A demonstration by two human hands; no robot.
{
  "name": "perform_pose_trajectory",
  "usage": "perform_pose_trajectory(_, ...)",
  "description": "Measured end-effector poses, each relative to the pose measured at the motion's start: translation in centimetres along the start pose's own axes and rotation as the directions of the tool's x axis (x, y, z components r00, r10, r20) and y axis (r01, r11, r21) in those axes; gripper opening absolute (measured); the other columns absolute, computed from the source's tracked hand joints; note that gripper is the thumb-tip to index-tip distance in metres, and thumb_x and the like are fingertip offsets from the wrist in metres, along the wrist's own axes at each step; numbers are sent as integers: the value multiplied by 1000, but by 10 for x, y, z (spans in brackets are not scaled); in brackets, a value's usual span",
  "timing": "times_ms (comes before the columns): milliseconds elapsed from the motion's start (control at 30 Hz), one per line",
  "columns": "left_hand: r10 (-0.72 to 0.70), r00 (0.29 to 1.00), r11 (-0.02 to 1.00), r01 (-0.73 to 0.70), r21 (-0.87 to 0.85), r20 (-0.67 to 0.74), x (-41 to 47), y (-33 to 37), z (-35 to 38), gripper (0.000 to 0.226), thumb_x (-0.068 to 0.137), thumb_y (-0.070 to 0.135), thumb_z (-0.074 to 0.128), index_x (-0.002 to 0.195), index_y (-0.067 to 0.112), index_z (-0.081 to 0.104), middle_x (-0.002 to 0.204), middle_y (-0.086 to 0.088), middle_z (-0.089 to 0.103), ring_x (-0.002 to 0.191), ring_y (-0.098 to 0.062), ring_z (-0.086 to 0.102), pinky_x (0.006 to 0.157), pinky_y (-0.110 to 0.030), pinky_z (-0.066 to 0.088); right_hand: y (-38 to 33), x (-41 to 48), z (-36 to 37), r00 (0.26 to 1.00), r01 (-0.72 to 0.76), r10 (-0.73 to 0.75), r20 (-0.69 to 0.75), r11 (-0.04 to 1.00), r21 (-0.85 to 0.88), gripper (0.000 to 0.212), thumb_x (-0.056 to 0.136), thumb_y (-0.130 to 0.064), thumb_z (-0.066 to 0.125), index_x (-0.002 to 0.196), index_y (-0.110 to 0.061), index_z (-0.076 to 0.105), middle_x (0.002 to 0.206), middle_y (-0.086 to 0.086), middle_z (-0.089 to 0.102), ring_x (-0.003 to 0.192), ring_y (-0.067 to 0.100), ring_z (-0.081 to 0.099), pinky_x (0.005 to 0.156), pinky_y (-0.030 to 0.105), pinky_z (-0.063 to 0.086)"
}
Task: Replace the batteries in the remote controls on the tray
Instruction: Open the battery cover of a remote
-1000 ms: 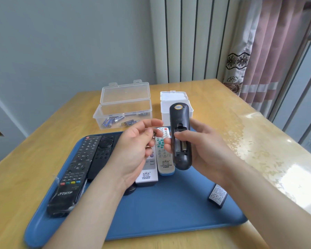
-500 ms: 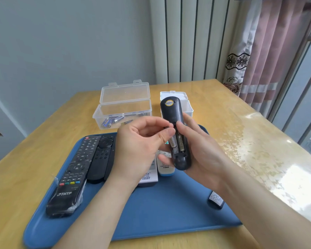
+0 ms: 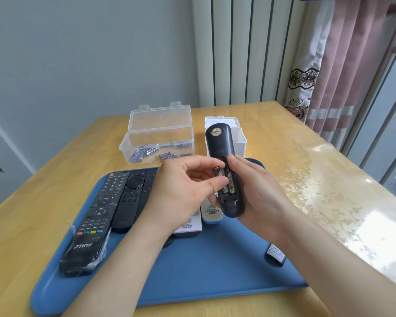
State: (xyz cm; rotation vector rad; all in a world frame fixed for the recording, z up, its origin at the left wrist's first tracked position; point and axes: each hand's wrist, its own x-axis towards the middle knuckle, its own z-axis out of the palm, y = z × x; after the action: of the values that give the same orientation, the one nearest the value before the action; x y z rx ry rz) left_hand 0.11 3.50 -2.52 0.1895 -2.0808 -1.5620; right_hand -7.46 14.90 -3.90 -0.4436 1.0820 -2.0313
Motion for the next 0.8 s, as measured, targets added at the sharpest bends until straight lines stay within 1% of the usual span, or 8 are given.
perform_pose_trajectory(100,-84,996,967,76,-245,-22,1,0,-2,15,79,10,69,94,8,71,79,-8,74,72,-21,69,73,-30,59,-1,1,-2,1000,3,-3,-21,1000,24,25,102,-24,48,110,-10,66,91,8,68,74,18,65,66,35,56)
perform_pose_trajectory(167,-180,984,874,168,-455,18,1,1,-4,22,82,18,61,99,7,69,80,-7,71,72,-21,70,67,-24,58,-1,1,-2,1000,6,-6,2,1000,19,25,103,-26,46,109,-13,68,90,5,69,71,16,63,65,35,56)
perform_pose_trajectory(267,-247,967,811,244,-532,68,0,2,-3,21,91,15,55,105,8,68,76,-6,62,58,-17,66,50,-18,53,-1,1,-2,1000,7,-7,20,1000,3,27,104,-27,44,111,-16,67,91,2,70,70,16,63,65,34,55)
perform_pose_trajectory(333,-251,966,823,248,-511,63,-1,3,-1,20,86,16,61,103,8,68,71,-5,61,52,-13,57,45,-16,46,-2,1,-3,1000,4,-5,21,1000,8,26,103,-27,44,109,-15,67,86,3,67,69,17,64,64,34,55)
perform_pose_trajectory(400,-227,974,878,215,-428,23,0,0,0,20,73,20,71,91,10,68,68,-5,64,53,-13,53,50,-19,44,-3,1,-3,1000,4,-4,12,1000,5,25,103,-28,45,104,-15,67,87,5,68,73,19,65,63,34,55)
perform_pose_trajectory(533,-115,993,983,115,-144,9,2,-4,-6,8,77,7,78,80,15,75,88,-8,75,80,-30,68,80,-48,52,-5,1,-5,1000,24,-24,-9,999,-34,25,104,-27,44,109,-15,65,98,4,72,73,13,68,61,32,55)
perform_pose_trajectory(700,-27,999,999,25,-42,-33,0,-1,2,30,76,-10,73,93,13,65,79,-1,70,70,-10,63,65,-19,52,-2,1,-4,999,35,-37,-20,996,-88,25,103,-28,46,112,-16,66,96,1,70,83,17,67,70,34,55)
perform_pose_trajectory(800,32,992,998,-26,52,-121,1,-6,5,32,73,-8,77,83,20,65,75,3,70,67,-12,64,63,-21,54,0,1,-3,999,41,-45,-31,993,-112,26,103,-28,46,113,-15,66,101,4,69,89,18,66,75,35,55)
